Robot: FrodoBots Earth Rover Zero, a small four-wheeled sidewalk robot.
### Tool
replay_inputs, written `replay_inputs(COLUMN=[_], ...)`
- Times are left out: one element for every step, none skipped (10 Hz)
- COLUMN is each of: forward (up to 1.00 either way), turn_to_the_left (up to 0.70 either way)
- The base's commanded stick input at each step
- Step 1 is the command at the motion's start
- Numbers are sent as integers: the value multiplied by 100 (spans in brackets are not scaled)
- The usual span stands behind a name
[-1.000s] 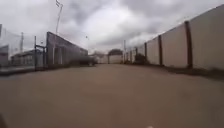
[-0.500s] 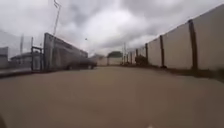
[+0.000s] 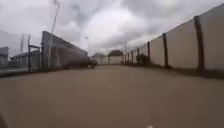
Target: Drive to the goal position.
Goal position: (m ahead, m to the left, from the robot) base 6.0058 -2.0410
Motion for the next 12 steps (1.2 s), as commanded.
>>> replay_inputs(forward=[85, 85, 85, 85, 85, 85, 85, 85, 85, 85, 85, 85], turn_to_the_left=[1, 1, 1, 1, 1, 1, 1, 1, 1, 1, 1, 1])
